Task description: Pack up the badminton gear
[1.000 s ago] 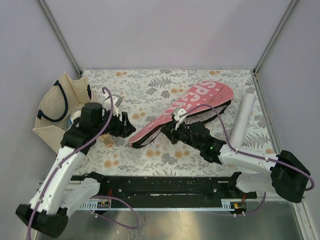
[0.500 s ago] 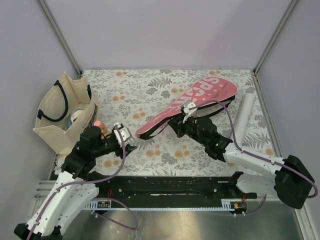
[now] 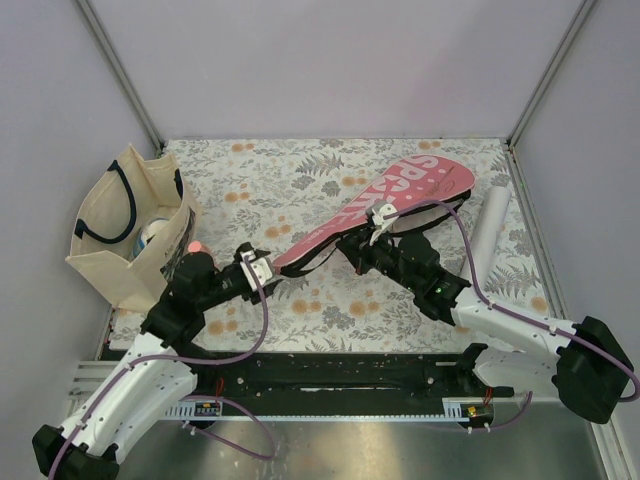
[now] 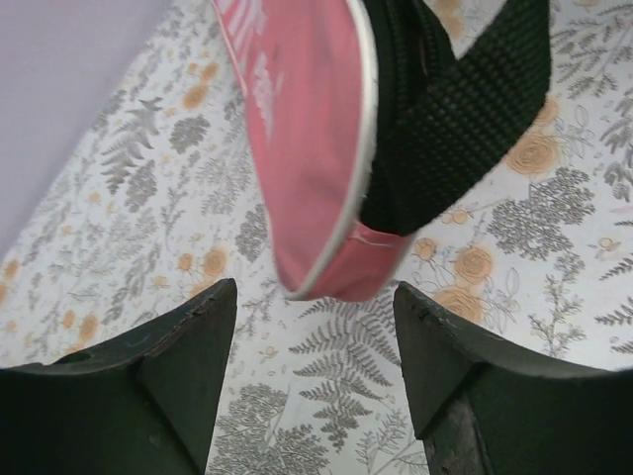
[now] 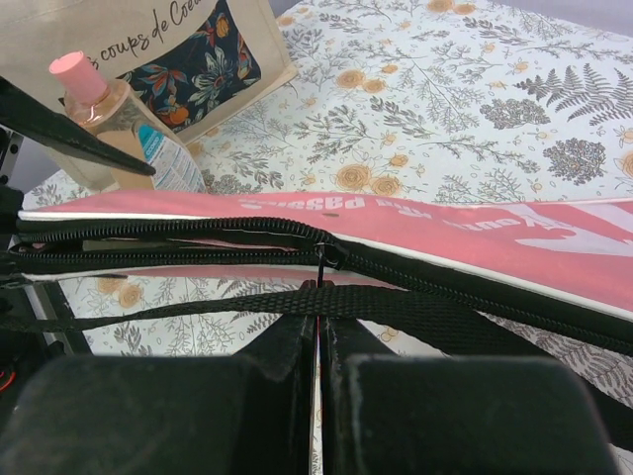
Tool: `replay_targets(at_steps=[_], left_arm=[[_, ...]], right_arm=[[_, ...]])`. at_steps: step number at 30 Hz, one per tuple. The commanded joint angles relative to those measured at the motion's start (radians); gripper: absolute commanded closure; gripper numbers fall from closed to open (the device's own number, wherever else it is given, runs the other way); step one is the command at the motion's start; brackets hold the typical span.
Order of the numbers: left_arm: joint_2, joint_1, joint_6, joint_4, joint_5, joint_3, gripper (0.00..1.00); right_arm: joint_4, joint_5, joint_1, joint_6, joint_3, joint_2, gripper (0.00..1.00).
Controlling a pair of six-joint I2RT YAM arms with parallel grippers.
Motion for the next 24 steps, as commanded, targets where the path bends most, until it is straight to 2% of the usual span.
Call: replay_targets(at_steps=[1, 4, 6, 8, 9, 10, 12, 13, 14, 24], left_arm=[[-0.03, -0.005, 0.041, 0.15, -0.049, -0.018, 0.32], [-0.025, -0.005, 0.048, 0.149, -0.077, -0.015, 0.32], [-0.031, -0.007, 0.059, 0.152, -0.002, -0.019, 0.32], [-0.021, -0.007, 0.048, 0.158, 0.048, -0.021, 0.38], [-0.011, -0.007, 0.048, 0.156, 0.065, -0.019, 0.44], [-0.004, -0.007, 0.047, 0.152, 0.078, -0.016, 0.54], [0.015, -0.007, 0.041, 0.146, 0.084, -0.001, 0.87], [0.018, -0.007, 0.034, 0.144, 0.085, 0.002, 0.97], [0.019, -0.007, 0.027, 0.155, 0.089, 0.005, 1.0], [0.035, -0.007, -0.051, 0.204, 0.055, 0.01, 1.0]], right_arm=[[0.077, -0.04, -0.003, 0.019, 0.012, -0.033, 1.0], [0.082, -0.046, -0.003, 0.032, 0.013, -0.029, 1.0], [0.082, -0.054, -0.003, 0.036, 0.018, -0.023, 1.0], [0.082, -0.06, -0.003, 0.047, 0.024, -0.021, 1.0], [0.08, -0.064, -0.003, 0.055, 0.027, -0.018, 1.0], [0.08, -0.073, -0.005, 0.061, 0.03, -0.014, 1.0], [0.074, -0.107, -0.002, 0.088, 0.046, -0.003, 1.0], [0.076, -0.126, 0.001, 0.105, 0.052, 0.006, 1.0], [0.08, -0.142, 0.007, 0.119, 0.056, 0.016, 1.0], [0.073, -0.08, 0.185, 0.104, 0.144, 0.08, 1.0]])
